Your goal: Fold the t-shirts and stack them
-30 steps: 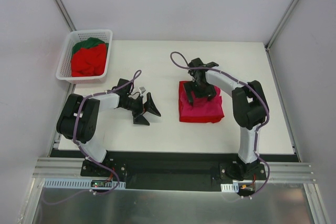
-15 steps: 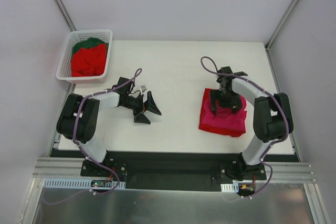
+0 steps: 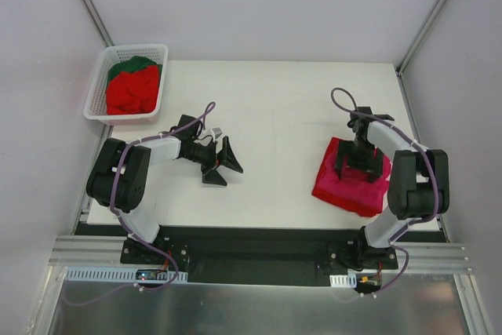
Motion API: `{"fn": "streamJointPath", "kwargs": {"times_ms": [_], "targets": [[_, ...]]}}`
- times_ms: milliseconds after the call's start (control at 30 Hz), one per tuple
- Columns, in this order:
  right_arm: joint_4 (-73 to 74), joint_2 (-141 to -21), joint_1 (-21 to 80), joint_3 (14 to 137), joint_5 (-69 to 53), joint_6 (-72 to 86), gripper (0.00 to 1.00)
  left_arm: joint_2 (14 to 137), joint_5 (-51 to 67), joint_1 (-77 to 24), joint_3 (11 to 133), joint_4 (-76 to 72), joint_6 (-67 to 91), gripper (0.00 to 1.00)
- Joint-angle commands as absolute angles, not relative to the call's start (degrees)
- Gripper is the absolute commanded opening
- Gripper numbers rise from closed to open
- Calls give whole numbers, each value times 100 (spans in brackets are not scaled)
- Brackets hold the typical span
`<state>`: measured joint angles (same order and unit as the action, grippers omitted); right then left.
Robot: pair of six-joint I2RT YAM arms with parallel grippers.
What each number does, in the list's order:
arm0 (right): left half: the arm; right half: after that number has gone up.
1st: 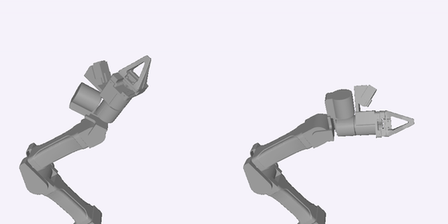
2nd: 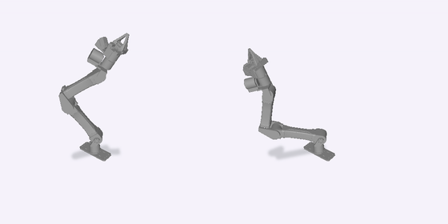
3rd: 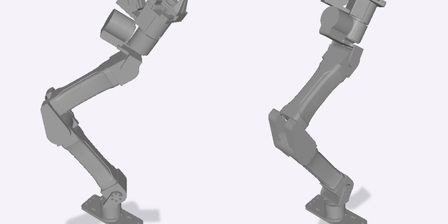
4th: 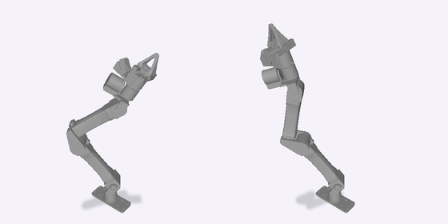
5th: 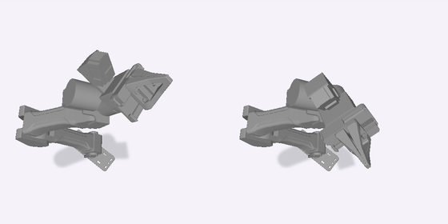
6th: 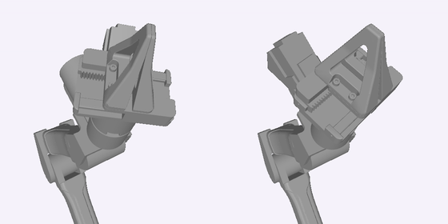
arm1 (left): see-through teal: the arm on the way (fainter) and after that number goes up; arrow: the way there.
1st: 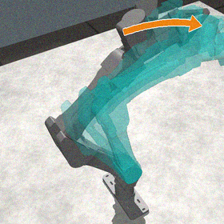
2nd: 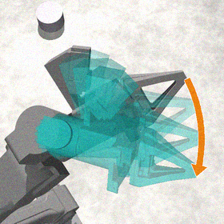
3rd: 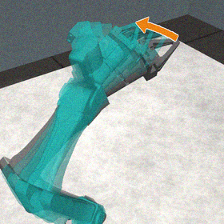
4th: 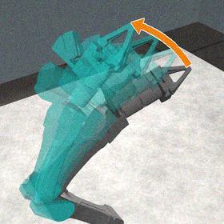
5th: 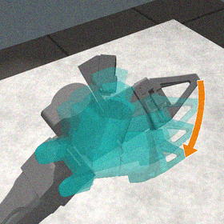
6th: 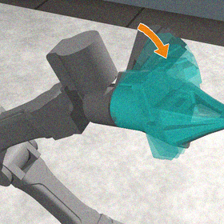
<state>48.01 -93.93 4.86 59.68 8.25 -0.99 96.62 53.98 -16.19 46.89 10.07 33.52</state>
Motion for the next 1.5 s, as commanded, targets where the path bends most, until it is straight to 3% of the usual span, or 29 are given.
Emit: {"fn": "streamJointPath", "kwargs": {"times_ms": [0, 567, 833, 1467], "targets": [[5168, -9623, 54, 6213, 1038, 702, 96, 9589, 5590, -1679, 4781, 1151, 3164, 99], [5107, -10476, -1976, 7066, -420, 3137, 96, 9325, 5520, -1687, 4491, 1248, 3050, 99], [5369, -10362, -2557, 7260, -158, 3910, 96, 9343, 5467, -1687, 4517, 1353, 3006, 99], [5810, -9800, -3181, 6452, 545, 3208, 96, 9598, 5414, -1714, 4887, 1485, 2980, 99]]}}
